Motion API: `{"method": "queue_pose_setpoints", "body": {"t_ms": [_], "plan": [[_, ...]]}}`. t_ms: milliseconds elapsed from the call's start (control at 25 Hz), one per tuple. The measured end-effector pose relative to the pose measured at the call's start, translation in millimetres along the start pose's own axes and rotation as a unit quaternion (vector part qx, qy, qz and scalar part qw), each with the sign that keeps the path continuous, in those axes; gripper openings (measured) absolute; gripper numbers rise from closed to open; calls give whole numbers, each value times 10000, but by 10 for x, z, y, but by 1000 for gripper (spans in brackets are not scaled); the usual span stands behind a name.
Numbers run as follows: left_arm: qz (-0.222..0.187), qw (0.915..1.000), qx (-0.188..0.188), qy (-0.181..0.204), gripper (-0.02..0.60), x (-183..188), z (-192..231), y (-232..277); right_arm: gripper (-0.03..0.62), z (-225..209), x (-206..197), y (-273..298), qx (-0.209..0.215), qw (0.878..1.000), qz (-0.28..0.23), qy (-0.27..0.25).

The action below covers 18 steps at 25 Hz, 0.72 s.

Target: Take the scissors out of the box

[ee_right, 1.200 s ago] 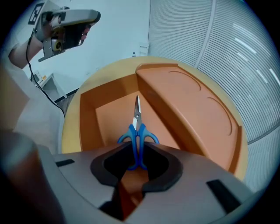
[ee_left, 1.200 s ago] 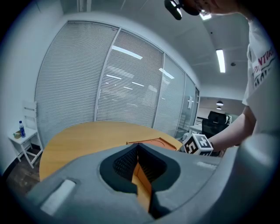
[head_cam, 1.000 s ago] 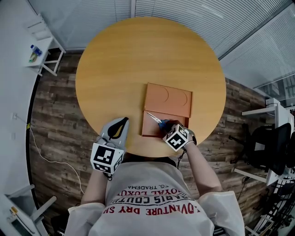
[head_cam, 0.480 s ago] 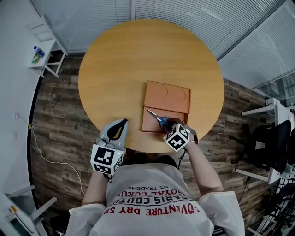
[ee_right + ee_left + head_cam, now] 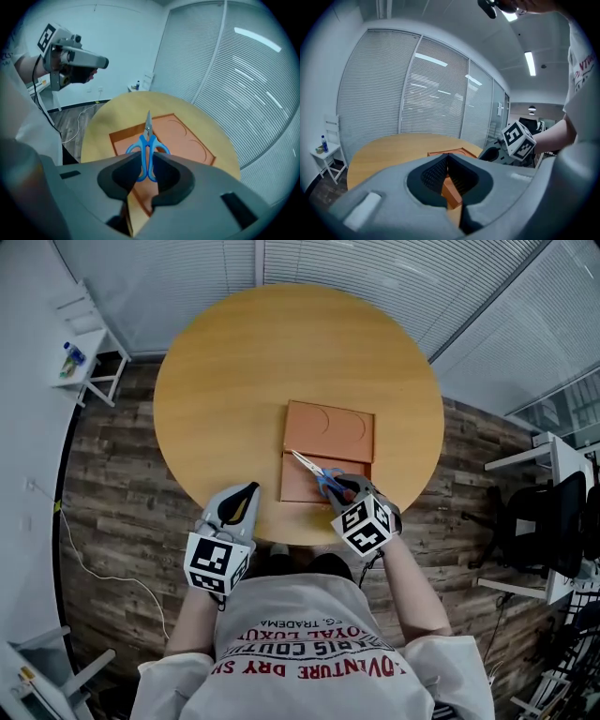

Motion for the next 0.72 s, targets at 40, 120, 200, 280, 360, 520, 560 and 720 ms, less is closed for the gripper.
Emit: {"method": "queue_pose_setpoints", "body": {"t_ms": [40, 120, 200, 280, 360, 520, 560, 720], "plan": [[-20, 10000, -17, 20, 9, 20, -18, 4, 86, -12, 37, -58, -32, 9999, -128, 105], [-70, 9999, -55, 70, 9, 71, -37, 13, 86, -52, 127, -176, -111, 9986, -399, 341], [-108, 9998, -75, 138, 9, 121, -52, 12, 86, -93, 222, -314, -178, 9958, -682, 580], [-141, 9996, -61, 252, 9, 178, -66, -5, 86, -121, 320, -465, -221, 9923, -973, 733], [-205, 9990, -19, 387, 9, 260, -55, -35, 86, -153, 425, -615, -255, 9887, -1237, 808], [-395, 9979, 53, 501, 9, 448, 25, -113, 86, -240, 635, -899, -312, 9787, -1756, 1016], [-443, 9977, 77, 511, 9, 495, 42, -127, 86, -272, 677, -968, -361, 9750, -1915, 1067], [-604, 9962, 122, 613, 9, 656, 85, -174, 86, -375, 815, -1211, -643, 9582, -2466, 1300]]}}
Point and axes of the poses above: the fingertips, and each gripper's own axes: y forward along the fingers, z to its left, x out of its top, the point moved 1 cm from there along -y, backward along the fingers, and after that the axes turned 6 degrees about z, right-handed, at the moved point
